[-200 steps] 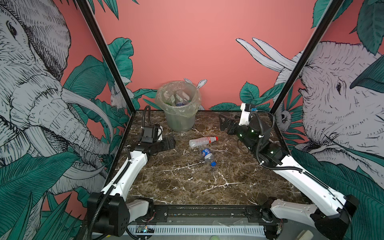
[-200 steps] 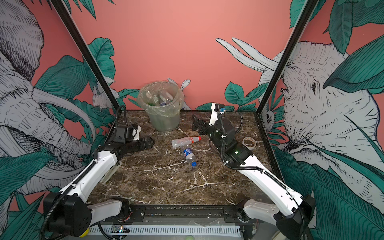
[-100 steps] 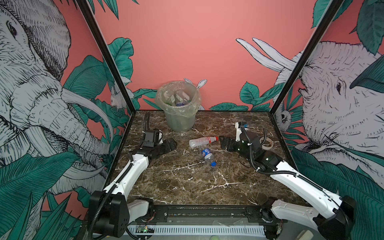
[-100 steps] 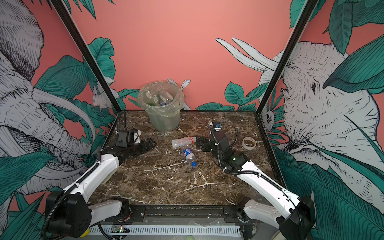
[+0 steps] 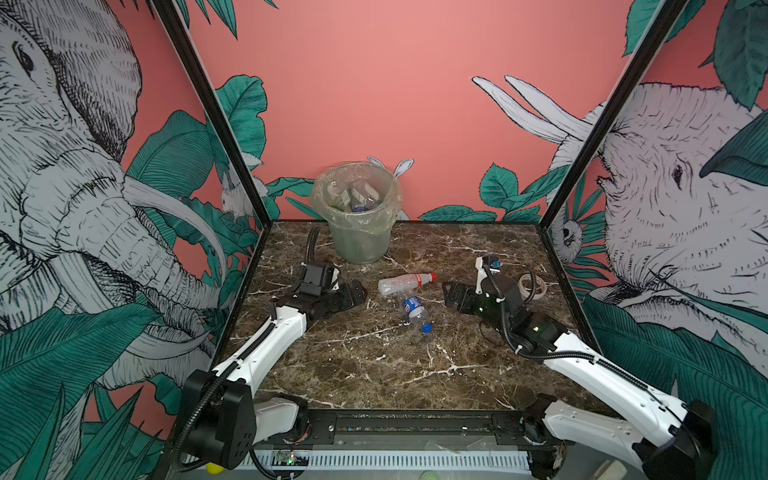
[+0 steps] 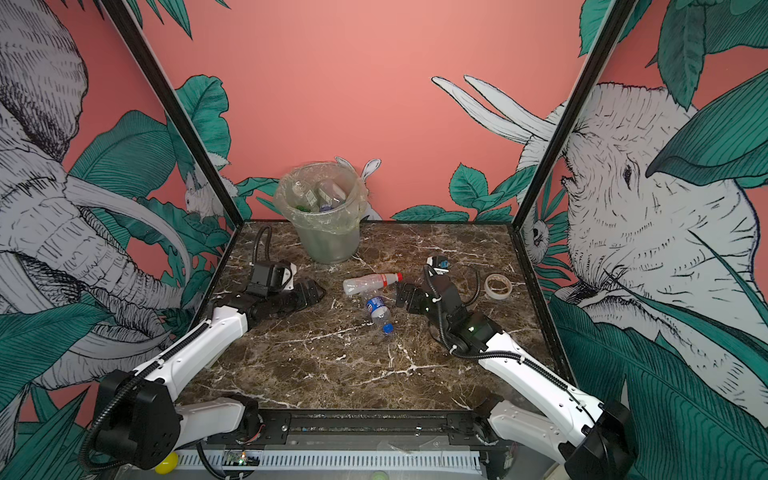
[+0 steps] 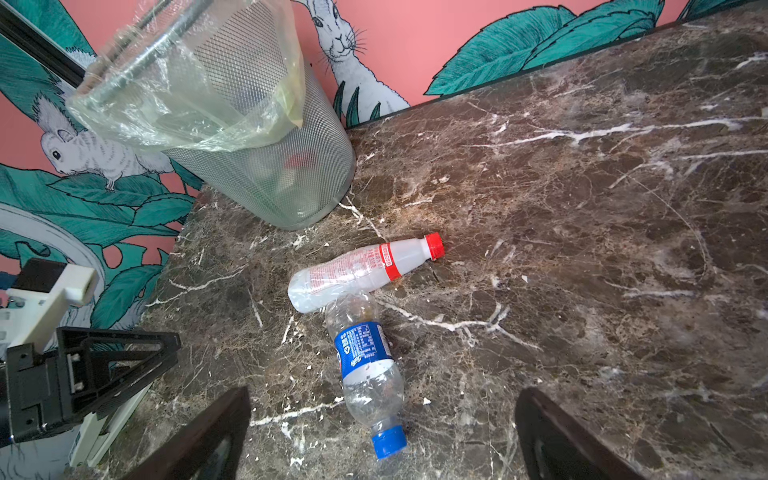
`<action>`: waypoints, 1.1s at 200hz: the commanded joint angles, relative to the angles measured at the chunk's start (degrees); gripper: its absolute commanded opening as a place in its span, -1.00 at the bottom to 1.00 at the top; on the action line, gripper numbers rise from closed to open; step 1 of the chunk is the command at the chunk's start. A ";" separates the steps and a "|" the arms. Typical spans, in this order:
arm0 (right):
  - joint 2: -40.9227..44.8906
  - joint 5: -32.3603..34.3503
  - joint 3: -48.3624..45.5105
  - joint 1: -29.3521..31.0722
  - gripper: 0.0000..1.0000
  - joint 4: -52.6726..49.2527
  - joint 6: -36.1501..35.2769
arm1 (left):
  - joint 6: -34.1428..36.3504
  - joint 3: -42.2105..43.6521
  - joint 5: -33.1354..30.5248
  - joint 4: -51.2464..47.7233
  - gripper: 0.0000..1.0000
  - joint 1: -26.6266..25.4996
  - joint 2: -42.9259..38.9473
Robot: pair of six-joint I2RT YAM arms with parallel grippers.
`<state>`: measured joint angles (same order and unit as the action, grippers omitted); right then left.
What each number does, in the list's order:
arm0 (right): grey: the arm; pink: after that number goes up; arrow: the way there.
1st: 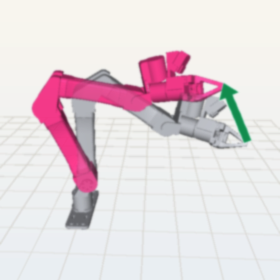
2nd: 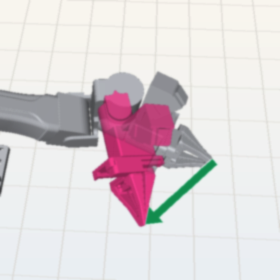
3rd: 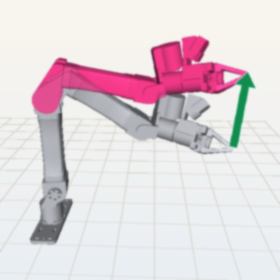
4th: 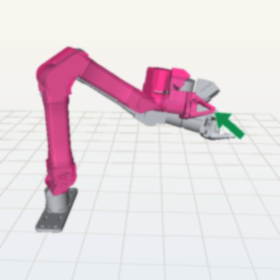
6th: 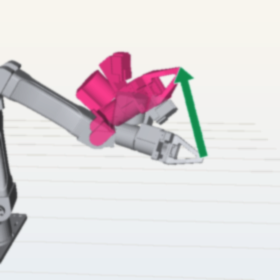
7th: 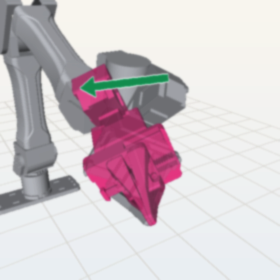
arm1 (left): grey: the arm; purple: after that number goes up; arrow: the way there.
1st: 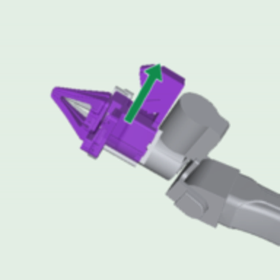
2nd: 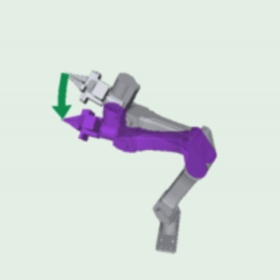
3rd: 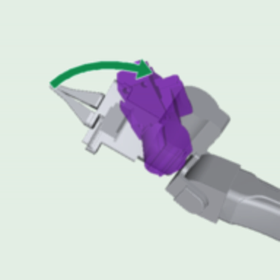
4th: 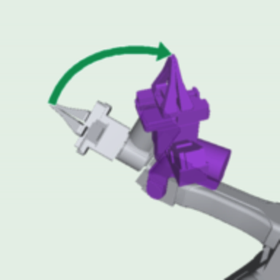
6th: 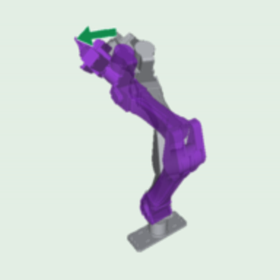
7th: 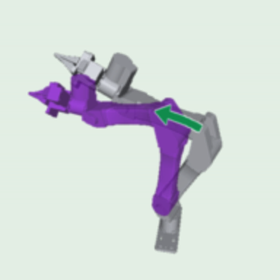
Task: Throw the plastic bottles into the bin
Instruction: 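Withdraw the right gripper while the left gripper moves toward the Pepsi bottle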
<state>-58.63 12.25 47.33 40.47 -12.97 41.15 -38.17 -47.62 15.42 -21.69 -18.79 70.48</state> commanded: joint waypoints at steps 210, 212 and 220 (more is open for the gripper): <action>-1.54 -0.34 -5.15 -0.27 0.98 5.76 10.10 | -15.78 2.16 4.12 15.33 0.94 -11.70 11.72; -1.50 -0.42 -5.21 -0.27 0.98 5.90 10.10 | -15.79 2.06 4.21 15.40 0.94 -11.71 11.88; -1.24 -0.47 -5.60 -0.27 0.98 6.36 10.22 | -15.87 1.56 4.43 15.54 0.94 -11.88 12.68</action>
<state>-60.90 11.55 43.22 40.45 -9.87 50.00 -52.36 -44.14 19.51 -8.45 -29.98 82.00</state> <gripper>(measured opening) 0.989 0.968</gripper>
